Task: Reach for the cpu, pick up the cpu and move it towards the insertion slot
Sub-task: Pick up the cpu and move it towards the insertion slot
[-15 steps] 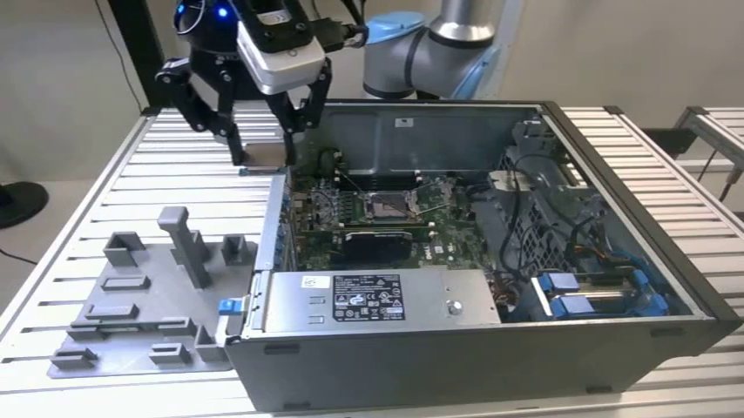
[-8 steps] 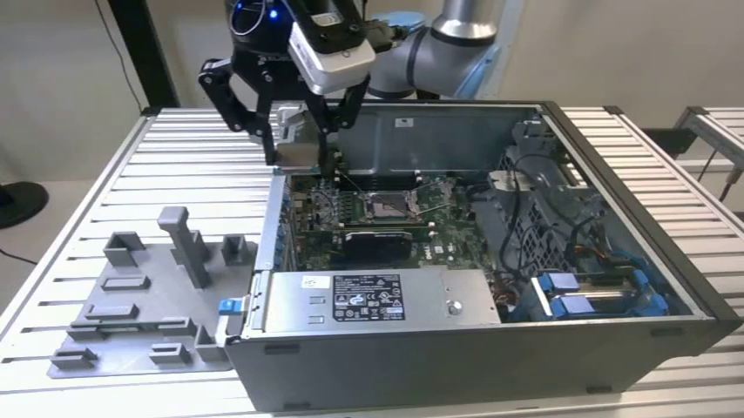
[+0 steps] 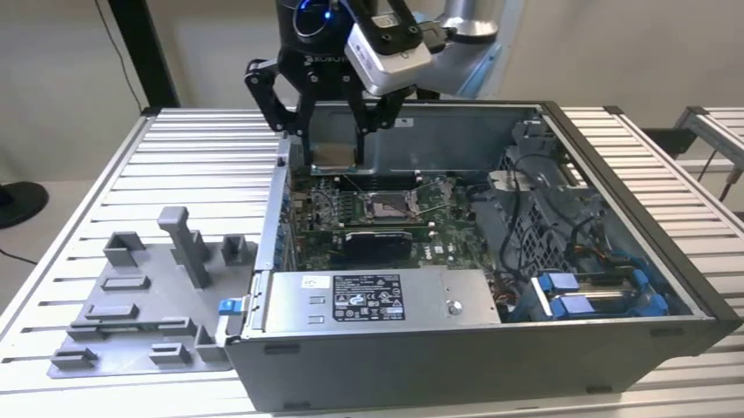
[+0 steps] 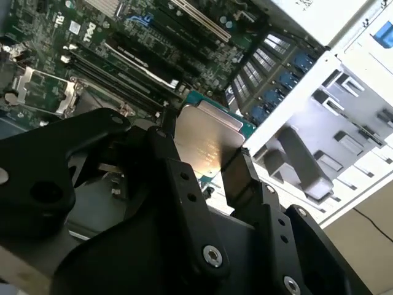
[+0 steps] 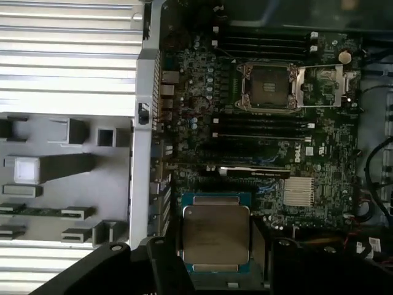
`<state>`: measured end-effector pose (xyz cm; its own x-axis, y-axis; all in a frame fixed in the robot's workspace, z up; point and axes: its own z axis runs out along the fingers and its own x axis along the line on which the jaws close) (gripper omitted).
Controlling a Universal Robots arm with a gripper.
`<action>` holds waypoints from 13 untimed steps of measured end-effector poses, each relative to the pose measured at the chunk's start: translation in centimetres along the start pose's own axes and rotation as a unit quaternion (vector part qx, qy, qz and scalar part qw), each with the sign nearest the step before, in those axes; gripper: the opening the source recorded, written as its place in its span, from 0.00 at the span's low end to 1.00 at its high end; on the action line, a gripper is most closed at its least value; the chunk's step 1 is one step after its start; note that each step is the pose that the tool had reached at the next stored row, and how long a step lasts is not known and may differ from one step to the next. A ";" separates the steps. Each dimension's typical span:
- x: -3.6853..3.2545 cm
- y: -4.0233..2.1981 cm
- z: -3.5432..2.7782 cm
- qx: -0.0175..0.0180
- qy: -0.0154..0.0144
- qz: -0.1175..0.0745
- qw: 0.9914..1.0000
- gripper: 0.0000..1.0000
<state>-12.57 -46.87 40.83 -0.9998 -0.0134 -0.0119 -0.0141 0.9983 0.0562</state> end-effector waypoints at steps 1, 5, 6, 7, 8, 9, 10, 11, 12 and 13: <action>-0.46 -0.01 0.02 0.000 0.000 0.000 1.000 0.00; -2.25 -0.04 0.10 0.000 0.000 0.000 1.000 0.00; -2.71 -0.05 0.14 0.000 0.000 0.000 1.000 0.00; -3.17 -0.06 0.19 0.000 0.000 0.000 1.000 0.00; -3.63 -0.06 0.24 0.000 0.000 0.000 1.000 0.00; -4.09 -0.07 0.30 0.000 -0.001 0.000 1.000 0.00; -4.45 -0.08 0.36 0.000 -0.001 0.000 1.000 0.00; -4.78 -0.09 0.43 0.000 -0.001 0.000 1.000 0.00; -5.05 -0.10 0.50 0.000 -0.001 0.000 1.000 0.00; -5.30 -0.11 0.57 0.000 -0.001 0.001 1.000 0.00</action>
<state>-7.26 -46.87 40.31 -0.9998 -0.0115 -0.0140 -0.0122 0.9983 0.0562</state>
